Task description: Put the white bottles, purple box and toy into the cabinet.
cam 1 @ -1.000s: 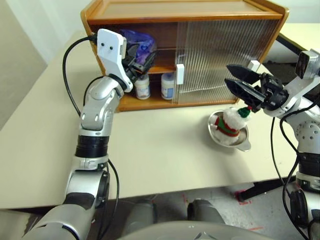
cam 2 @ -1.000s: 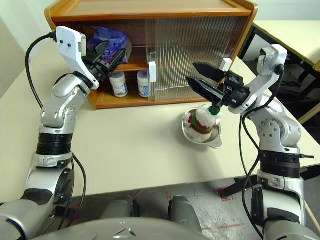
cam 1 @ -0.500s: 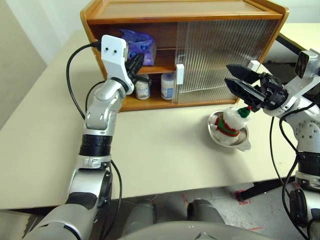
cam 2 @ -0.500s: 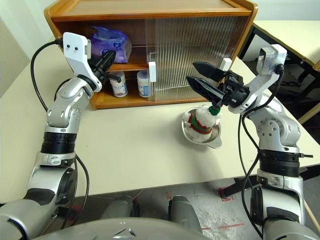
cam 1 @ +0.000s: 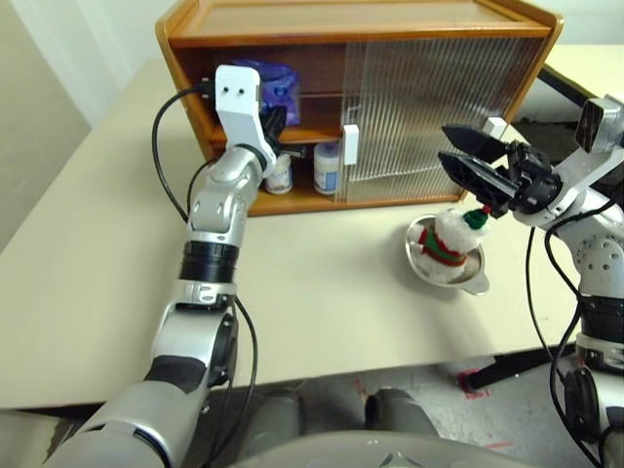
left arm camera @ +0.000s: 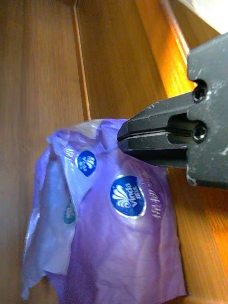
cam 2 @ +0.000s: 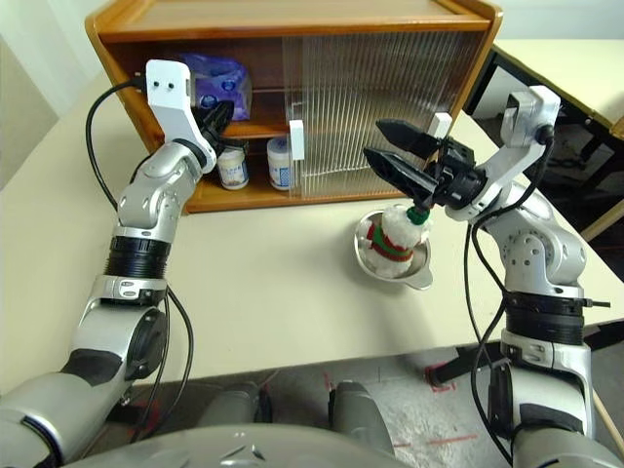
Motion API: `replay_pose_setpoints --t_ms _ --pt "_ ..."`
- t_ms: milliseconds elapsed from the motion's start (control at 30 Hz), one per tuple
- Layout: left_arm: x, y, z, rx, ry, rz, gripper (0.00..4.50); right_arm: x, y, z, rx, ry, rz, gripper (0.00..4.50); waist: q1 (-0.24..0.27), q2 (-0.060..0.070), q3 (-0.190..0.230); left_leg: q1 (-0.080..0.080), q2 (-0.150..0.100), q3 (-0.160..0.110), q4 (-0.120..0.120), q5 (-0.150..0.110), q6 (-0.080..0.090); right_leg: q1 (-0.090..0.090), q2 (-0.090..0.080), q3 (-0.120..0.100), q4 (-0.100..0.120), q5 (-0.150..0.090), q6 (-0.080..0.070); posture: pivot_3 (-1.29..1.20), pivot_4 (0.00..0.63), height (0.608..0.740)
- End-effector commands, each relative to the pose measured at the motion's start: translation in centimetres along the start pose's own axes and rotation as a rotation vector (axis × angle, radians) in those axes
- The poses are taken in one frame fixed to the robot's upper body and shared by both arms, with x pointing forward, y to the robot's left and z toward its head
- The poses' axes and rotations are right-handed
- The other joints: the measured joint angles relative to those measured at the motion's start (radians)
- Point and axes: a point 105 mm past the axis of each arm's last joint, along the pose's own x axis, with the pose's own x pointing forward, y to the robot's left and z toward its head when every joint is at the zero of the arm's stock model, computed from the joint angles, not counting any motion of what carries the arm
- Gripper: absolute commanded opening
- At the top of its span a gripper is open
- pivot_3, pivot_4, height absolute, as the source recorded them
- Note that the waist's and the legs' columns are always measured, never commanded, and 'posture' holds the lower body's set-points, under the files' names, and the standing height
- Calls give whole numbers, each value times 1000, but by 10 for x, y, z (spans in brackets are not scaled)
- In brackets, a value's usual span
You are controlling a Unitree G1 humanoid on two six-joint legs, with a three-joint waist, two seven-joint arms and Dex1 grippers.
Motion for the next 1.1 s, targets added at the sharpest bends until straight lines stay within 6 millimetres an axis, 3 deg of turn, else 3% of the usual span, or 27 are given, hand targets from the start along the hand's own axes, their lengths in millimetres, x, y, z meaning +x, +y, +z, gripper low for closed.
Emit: replay_pose_setpoints --t_ms 33,333,467,667,833,1100 --pt "7 -2 -3 -11 8 25 15 2 2 4 -25 -7 8 4500 0 0 0 0 0 0 0 0 0 0 0 0 0 0 0 -16 0 740" --pt "17 -12 2 -36 -31 7 15 0 2 4 -26 -8 -1 4500 -1 0 0 0 0 0 0 0 0 0 0 0 0 0 0 -23 0 740" --pt "9 -21 12 -31 -65 -71 15 -1 2 4 -27 -6 -4 4500 -2 0 0 0 0 0 0 0 0 0 0 0 -1 1 0 -21 0 740" --pt "-27 -41 26 16 -112 -233 15 -1 1 3 -19 -3 -6 4500 -19 0 0 -2 0 0 0 0 0 -1 0 0 -2 0 0 1 0 740" --pt "-47 -87 15 4 -98 -445 15 3 -1 1 -7 2 10 4500 -19 0 0 0 0 0 0 0 0 1 0 0 -1 1 0 23 0 740" --pt "-47 -159 -18 -29 -44 -594 15 4 0 3 -6 9 19 4500 -19 0 0 3 -1 0 0 1 1 5 0 0 -4 1 0 3 0 740"
